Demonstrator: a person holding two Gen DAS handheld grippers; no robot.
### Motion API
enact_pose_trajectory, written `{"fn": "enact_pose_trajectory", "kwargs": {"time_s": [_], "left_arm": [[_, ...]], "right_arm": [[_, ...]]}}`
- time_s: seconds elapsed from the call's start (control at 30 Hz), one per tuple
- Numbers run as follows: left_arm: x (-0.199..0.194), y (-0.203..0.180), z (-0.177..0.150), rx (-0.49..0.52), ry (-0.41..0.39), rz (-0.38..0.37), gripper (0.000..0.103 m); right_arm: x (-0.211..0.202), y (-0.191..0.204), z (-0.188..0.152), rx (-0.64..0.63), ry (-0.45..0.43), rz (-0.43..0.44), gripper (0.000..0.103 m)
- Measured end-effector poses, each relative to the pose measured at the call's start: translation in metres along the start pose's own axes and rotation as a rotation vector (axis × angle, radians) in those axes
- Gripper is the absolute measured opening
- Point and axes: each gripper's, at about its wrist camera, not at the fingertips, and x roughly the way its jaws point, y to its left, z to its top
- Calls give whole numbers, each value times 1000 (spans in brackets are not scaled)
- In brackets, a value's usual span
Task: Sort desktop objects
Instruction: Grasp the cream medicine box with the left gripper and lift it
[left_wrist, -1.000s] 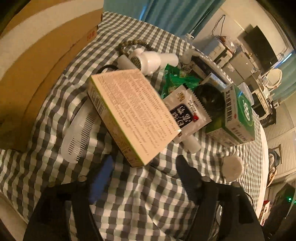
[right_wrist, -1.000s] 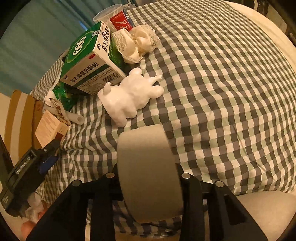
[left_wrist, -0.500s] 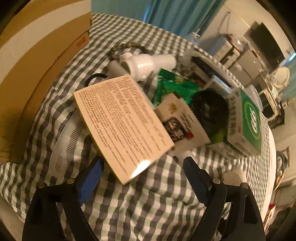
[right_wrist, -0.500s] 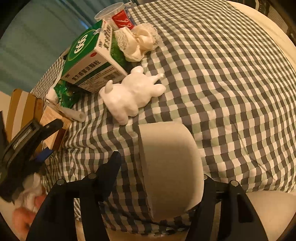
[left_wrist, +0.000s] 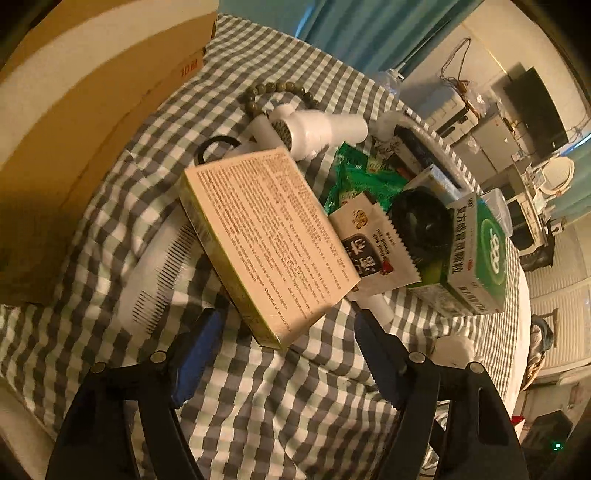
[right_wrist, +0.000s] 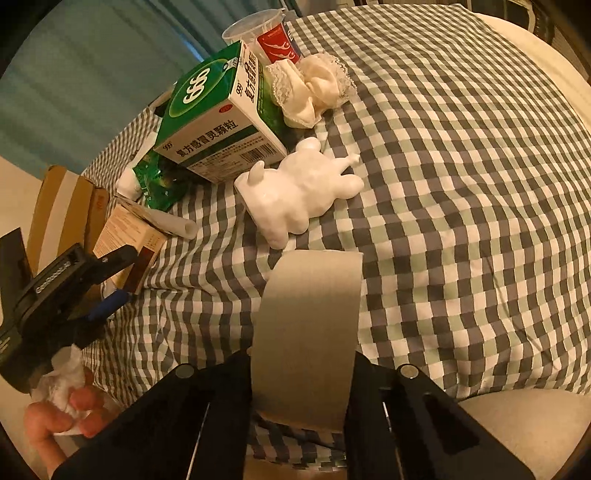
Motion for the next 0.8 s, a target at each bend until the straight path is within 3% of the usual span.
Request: {"fn": "enact_pose_trajectory", "kwargs": {"time_s": [0.2,0.33,0.43,0.53,0.67,0.8], "left_arm": [[-11,8,12,-15,-43,-11,79],[8,16,23,-74,-2,-87,79],[28,19,25,-99,38,-88,81],[27,18,25,-117,-7,-108,83],[11,7,27,-55,-81,-119,53],[1,-5,29,-19,-103,-170,51]], "right_arm": [[-3,-1,-2,-2,5,10,6],[-2,0,-3,-5,10,13,6],[-2,-1,-2,1,7,14,6],[-4,-3,-2,14,-12,0,6],[-5,0,-1,-1,-29,-22,6],[-4,2,-1,-11,-27,-27,6]]}}
